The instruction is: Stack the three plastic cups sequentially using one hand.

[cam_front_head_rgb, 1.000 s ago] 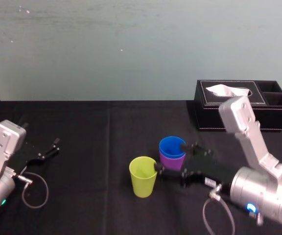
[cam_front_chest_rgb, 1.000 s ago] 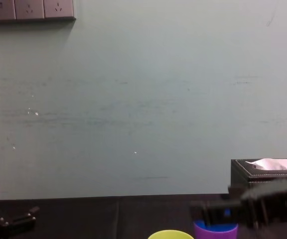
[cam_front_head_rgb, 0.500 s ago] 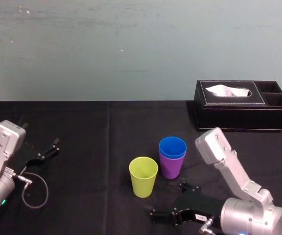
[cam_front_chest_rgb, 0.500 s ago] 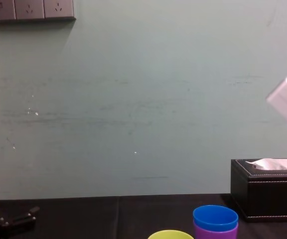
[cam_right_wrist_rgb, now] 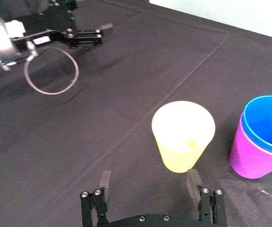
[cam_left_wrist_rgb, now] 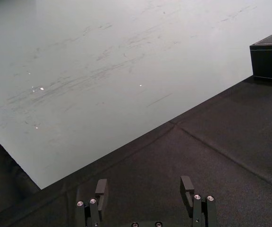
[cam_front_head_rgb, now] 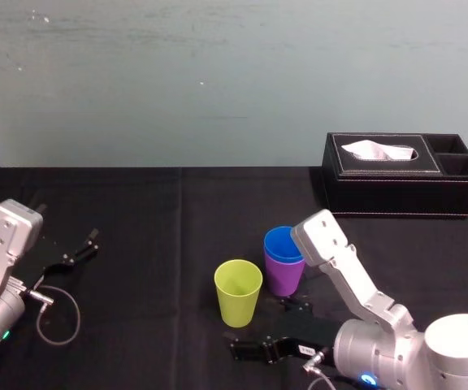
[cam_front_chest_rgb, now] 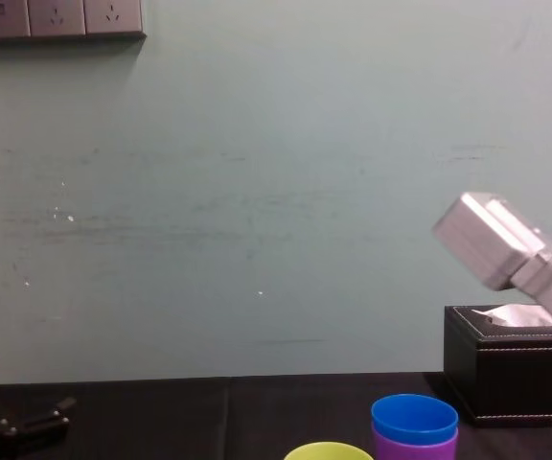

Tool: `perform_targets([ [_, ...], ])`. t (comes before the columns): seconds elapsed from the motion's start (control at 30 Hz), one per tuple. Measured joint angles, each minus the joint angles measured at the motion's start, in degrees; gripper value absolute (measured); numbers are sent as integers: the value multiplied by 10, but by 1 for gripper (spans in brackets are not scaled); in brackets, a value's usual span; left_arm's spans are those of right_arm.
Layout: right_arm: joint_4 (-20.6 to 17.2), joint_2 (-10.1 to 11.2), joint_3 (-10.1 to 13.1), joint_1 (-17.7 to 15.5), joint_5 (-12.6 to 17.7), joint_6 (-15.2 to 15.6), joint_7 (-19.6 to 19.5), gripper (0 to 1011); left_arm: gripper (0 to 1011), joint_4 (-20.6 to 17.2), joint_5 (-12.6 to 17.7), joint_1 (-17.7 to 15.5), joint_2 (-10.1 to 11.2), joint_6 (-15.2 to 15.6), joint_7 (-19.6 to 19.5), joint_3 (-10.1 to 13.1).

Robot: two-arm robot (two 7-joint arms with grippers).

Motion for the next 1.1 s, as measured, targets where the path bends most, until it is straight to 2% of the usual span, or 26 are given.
perform_targets([
  [0.3,18,-27,-2,3,-24,5,-23,1003,1000,0,0,0,0,0,0,0],
  [0.6,28,-56,9,-8,-45,2,-55,1003,1000,0,0,0,0,0,0,0],
  [1.1,60,-84,16,5,-67,-8,-56,1003,1000,0,0,0,0,0,0,0],
])
